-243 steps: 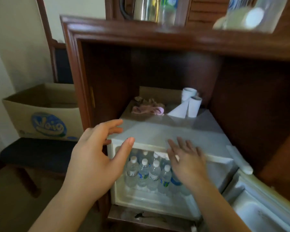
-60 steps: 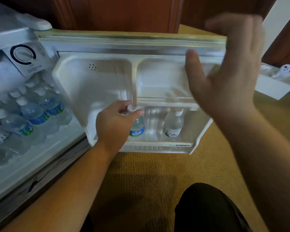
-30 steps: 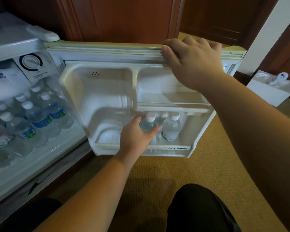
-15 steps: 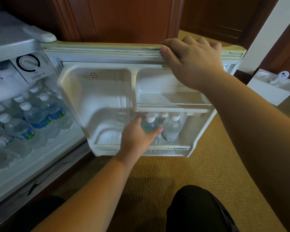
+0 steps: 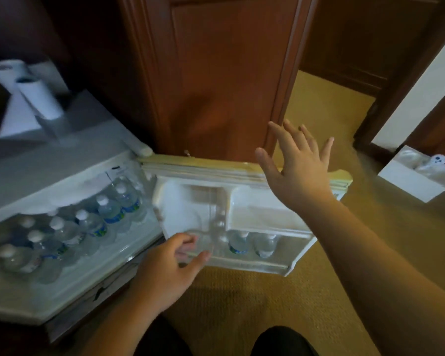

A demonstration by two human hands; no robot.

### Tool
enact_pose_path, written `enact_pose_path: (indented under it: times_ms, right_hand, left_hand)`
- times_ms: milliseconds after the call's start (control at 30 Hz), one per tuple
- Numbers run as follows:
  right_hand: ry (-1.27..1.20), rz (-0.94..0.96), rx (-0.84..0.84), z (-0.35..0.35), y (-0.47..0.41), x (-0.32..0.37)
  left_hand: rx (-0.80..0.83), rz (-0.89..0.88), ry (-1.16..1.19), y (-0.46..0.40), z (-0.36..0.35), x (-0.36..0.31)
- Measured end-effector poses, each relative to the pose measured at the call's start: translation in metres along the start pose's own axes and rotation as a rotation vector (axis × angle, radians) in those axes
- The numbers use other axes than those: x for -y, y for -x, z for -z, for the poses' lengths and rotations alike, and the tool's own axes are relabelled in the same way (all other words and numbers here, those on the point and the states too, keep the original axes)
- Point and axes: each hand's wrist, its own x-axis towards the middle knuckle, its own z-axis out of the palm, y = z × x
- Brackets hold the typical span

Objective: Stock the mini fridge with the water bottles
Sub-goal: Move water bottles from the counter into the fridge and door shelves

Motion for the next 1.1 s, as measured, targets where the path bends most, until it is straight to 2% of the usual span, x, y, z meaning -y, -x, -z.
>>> enact_pose_path:
  times_ms: [100, 200, 333, 467, 633, 800, 1000, 1100]
  right_hand:
    - [-0.243, 0.09, -0.246, 0.074, -0.007, 0.058]
    - [-0.429, 0.206, -0.353, 0.151, -0.027, 0.112]
    - [-0.48, 0.303, -0.267, 0.244, -0.072, 0.176]
    - [-0.498, 0.336, -0.048, 0.326, -0.126, 0.238]
    - [-0.407, 0.422, 0.095, 0.361, -0.184, 0.31]
    - [-0.326, 0.503, 0.215, 0.341, -0.241, 0.386]
    - [-0.257, 0.457, 0.297, 0.293, -0.305, 0.442]
    - [-0.22, 0.427, 0.32, 0.276, -0.33, 0.453]
  left_hand:
    - [0.002, -0.078, -0.09, 0.026, 0.089, -0.074]
    - [-0.185, -0.137, -0.123, 0.047, 0.18, -0.159]
    - [-0.492, -0.265, -0.093, 0.064, 0.297, -0.256]
    - [-0.661, -0.283, -0.084, 0.066, 0.395, -0.32]
    - [-0.735, -0.111, -0.15, 0.049, 0.474, -0.336]
    - [-0.741, 0.018, -0.187, 0.006, 0.528, -0.307]
    - [-0.644, 0.151, -0.335, -0.113, 0.592, -0.27]
    - [-0.553, 0.136, -0.404, -0.189, 0.623, -0.26]
